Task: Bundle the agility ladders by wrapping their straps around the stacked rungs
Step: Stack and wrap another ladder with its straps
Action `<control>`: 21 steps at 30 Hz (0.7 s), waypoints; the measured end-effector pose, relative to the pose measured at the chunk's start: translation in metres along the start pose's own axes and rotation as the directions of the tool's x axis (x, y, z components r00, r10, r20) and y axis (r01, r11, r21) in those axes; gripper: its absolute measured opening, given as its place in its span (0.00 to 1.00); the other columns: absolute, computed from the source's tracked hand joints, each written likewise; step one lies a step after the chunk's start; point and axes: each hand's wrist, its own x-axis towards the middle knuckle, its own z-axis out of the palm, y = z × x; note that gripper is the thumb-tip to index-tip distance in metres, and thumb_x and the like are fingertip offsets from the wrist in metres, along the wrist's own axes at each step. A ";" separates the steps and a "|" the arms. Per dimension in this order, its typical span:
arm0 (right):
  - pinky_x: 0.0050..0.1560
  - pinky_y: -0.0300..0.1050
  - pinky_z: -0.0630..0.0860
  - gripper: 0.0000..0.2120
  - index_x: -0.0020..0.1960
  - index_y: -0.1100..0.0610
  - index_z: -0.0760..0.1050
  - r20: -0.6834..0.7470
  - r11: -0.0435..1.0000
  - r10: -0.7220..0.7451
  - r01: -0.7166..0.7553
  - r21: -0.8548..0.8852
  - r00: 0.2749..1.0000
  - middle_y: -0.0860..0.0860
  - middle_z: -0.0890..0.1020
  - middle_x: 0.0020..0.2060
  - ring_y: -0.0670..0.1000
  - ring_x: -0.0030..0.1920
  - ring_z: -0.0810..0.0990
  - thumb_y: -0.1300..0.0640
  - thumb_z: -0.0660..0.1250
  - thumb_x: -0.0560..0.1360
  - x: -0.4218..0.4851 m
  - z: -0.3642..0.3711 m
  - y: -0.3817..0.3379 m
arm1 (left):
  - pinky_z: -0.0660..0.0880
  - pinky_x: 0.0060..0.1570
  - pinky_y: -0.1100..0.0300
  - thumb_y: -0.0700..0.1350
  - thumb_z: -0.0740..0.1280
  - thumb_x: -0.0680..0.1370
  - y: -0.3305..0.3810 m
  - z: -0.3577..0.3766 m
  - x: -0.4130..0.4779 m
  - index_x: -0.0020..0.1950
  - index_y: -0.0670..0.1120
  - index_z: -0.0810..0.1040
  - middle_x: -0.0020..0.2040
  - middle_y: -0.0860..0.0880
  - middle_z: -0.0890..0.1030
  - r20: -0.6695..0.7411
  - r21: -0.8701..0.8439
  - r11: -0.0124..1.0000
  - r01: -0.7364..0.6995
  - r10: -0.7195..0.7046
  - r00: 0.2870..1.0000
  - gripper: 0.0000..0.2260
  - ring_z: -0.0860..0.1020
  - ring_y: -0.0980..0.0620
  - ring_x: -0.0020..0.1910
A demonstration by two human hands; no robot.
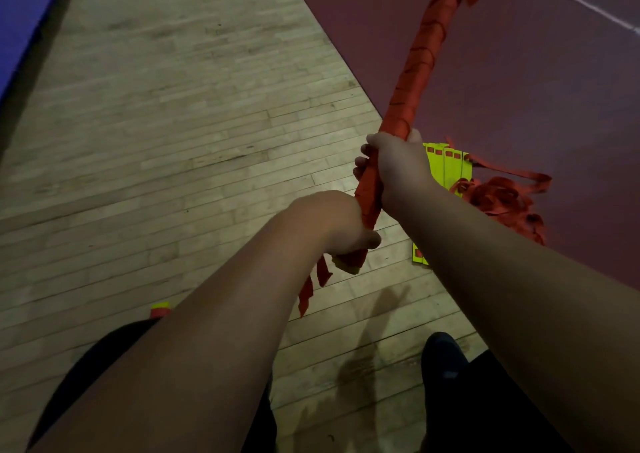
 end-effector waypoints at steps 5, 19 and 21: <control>0.40 0.46 0.80 0.13 0.56 0.54 0.76 0.247 0.966 0.161 -0.204 0.157 0.956 0.52 0.81 0.40 0.51 0.35 0.82 0.48 0.73 0.79 -0.014 -0.013 -0.017 | 0.78 0.43 0.55 0.73 0.69 0.77 -0.035 -0.026 -0.005 0.55 0.47 0.84 0.41 0.48 0.82 0.283 -0.247 0.964 -0.102 0.172 0.944 0.29 0.78 0.51 0.39; 0.38 0.49 0.82 0.12 0.59 0.54 0.77 0.244 0.992 0.111 -0.122 0.030 0.963 0.54 0.81 0.39 0.51 0.32 0.79 0.54 0.77 0.80 -0.011 -0.009 -0.006 | 0.77 0.42 0.58 0.70 0.70 0.79 -0.030 -0.017 -0.003 0.48 0.52 0.85 0.41 0.54 0.88 0.279 -0.153 0.982 -0.114 0.153 0.948 0.21 0.82 0.54 0.41; 0.39 0.51 0.83 0.14 0.62 0.55 0.77 0.176 0.999 0.046 -0.041 -0.031 0.983 0.56 0.81 0.41 0.52 0.34 0.80 0.53 0.75 0.81 -0.006 -0.007 0.002 | 0.77 0.43 0.57 0.73 0.69 0.77 -0.021 -0.009 -0.002 0.46 0.52 0.83 0.39 0.52 0.88 0.225 -0.095 0.992 -0.085 0.105 0.969 0.24 0.83 0.54 0.40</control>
